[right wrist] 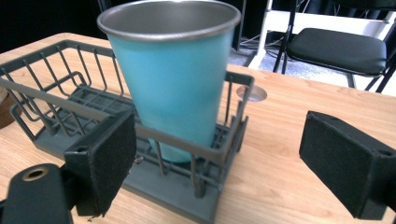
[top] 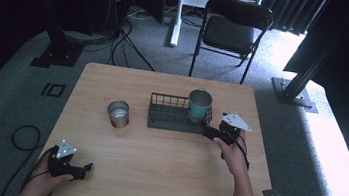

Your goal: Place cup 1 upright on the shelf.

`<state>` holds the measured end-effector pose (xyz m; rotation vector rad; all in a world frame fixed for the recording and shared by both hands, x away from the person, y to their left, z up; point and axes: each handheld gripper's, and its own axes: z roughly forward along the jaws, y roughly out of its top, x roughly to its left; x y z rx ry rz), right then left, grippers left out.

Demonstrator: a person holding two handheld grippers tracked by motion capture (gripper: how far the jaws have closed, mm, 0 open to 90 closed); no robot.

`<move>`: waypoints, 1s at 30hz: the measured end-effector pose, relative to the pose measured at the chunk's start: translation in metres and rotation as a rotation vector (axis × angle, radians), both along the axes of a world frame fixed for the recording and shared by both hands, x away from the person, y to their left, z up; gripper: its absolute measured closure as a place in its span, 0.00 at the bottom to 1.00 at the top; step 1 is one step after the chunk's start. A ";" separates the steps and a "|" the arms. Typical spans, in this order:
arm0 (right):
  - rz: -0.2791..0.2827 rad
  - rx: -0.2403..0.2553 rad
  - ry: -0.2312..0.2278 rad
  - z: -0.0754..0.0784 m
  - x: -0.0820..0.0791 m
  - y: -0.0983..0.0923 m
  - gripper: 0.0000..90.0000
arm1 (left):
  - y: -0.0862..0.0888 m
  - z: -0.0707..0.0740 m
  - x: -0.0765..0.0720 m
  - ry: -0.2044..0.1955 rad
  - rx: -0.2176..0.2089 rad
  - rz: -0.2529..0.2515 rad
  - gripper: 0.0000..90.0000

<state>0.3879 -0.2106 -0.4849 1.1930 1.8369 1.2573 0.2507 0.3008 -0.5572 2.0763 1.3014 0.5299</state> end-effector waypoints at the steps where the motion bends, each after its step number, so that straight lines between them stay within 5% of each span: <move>1: -0.003 0.002 0.001 -0.001 -0.001 -0.002 0.12 | 0.000 0.000 0.000 0.000 0.000 0.000 0.02; 30: -0.065 -0.009 0.071 -0.045 -0.050 -0.058 0.12 | 0.000 0.000 0.000 0.000 0.000 0.000 0.02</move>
